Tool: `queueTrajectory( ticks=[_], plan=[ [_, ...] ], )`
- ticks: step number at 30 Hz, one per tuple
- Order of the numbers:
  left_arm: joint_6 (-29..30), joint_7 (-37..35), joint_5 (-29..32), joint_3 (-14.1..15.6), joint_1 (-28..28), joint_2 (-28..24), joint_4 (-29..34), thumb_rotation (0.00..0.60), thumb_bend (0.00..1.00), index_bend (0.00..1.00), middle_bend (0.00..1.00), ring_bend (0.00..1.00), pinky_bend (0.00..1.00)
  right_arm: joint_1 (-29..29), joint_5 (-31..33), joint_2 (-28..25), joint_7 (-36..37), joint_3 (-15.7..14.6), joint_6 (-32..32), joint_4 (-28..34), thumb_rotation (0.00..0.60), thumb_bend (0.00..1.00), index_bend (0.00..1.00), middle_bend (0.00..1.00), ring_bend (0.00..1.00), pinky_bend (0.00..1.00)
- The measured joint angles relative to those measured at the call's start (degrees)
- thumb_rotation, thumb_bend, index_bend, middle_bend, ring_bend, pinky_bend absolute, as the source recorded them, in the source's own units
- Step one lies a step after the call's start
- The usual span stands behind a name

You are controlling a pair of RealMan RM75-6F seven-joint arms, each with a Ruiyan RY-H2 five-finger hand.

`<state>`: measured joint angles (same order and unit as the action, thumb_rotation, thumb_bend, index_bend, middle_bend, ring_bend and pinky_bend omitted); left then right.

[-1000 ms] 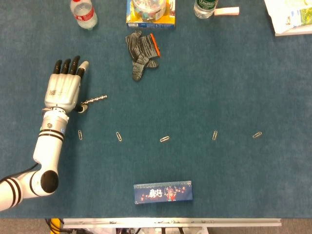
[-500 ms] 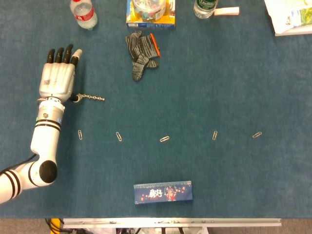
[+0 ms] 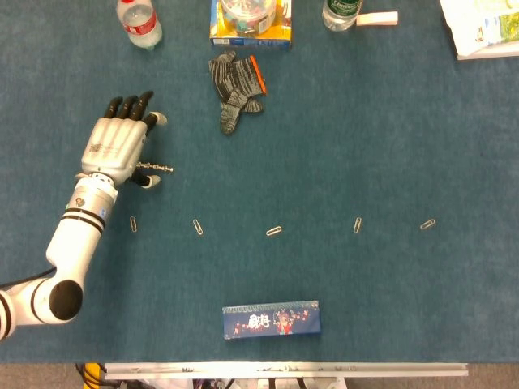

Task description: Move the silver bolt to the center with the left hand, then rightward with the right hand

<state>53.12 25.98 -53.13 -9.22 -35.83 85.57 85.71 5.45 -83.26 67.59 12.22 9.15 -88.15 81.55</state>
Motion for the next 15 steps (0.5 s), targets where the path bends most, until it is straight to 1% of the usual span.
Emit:
queueTrajectory(
  ticks=[2, 6, 10, 15],
  plan=[
    [-0.16, -0.13, -0.33, 0.33, -0.2, -0.69, 1.05, 0.6, 0.08, 0.29, 0.0, 0.0, 0.0, -0.03, 0.06, -0.35, 0.09, 0.2, -0.17, 0.18, 0.6, 0.29, 0.62, 0.46, 0.32, 0.49],
    [-0.05, 0.99, 1.17, 0.76, -0.69, -1.11, 2.22, 0.6, 0.08, 0.33, 0.0, 0.0, 0.0, -0.09, 0.17, -1.01, 0.26, 0.49, -0.41, 0.55, 0.6, 0.29, 0.62, 0.46, 0.32, 0.49],
    [0.13, 2.47, 3.31, 1.09, -1.48, -1.07, 2.76, 0.6, 0.14, 0.4, 0.0, 0.0, 0.0, -0.02, 0.37, -1.44, 0.41, 0.75, -0.35, 0.71, 0.6, 0.29, 0.62, 0.46, 0.32, 0.49],
    [0.47, 2.88, 4.3, 1.47, -2.24, -0.22, 2.02, 0.6, 0.15, 0.44, 0.0, 0.0, 0.0, 0.21, 0.38, -1.46, 0.38, 0.84, -0.1, 0.77, 0.6, 0.29, 0.62, 0.46, 0.32, 0.49]
  ],
)
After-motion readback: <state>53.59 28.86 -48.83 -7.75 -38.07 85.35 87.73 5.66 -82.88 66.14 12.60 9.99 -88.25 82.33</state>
